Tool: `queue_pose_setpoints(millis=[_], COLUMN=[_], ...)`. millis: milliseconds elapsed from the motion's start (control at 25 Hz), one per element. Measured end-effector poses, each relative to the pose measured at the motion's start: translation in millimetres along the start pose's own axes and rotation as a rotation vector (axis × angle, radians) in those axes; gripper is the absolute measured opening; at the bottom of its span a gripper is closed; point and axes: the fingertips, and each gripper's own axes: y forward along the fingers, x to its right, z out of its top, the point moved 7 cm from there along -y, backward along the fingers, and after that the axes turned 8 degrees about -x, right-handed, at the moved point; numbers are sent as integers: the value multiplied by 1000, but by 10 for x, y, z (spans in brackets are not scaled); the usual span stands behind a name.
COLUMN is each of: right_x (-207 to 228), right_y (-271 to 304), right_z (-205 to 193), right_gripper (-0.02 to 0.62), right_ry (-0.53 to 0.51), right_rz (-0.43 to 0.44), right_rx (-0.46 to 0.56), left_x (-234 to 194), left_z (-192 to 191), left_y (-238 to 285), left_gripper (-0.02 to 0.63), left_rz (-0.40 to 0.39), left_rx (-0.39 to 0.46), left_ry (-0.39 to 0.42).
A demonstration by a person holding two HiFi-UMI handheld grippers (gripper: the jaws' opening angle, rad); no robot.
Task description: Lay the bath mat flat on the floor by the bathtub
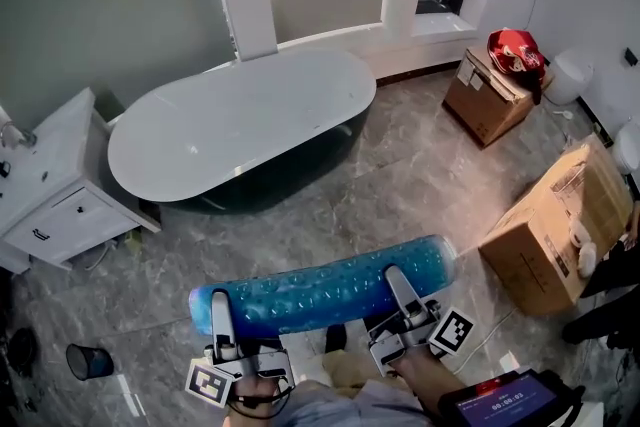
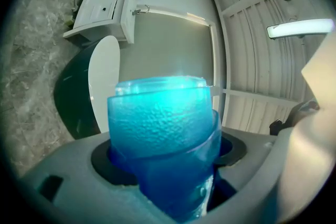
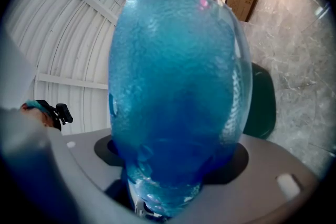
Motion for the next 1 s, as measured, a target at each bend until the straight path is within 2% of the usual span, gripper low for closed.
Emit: queue_pose_setpoints(millis=[320, 480, 720, 1000], right_x=[-69, -24, 189, 457], right_y=[482, 662, 982, 1512], right_z=[526, 769, 1096, 1463], right_gripper=[376, 376, 376, 376], right_ry=[-55, -65, -89, -117], right_rz=[18, 16, -16, -62], right_rx=[71, 132, 246, 430], left_x=[-58, -115, -451, -865], left_z=[31, 19, 52, 123], left_y=[925, 1420, 2206, 3434], left_gripper=[377, 377, 377, 376], left_rz=[-48, -69, -69, -80], left_rx=[-63, -120, -238, -428], left_ry=[-62, -77, -98, -151])
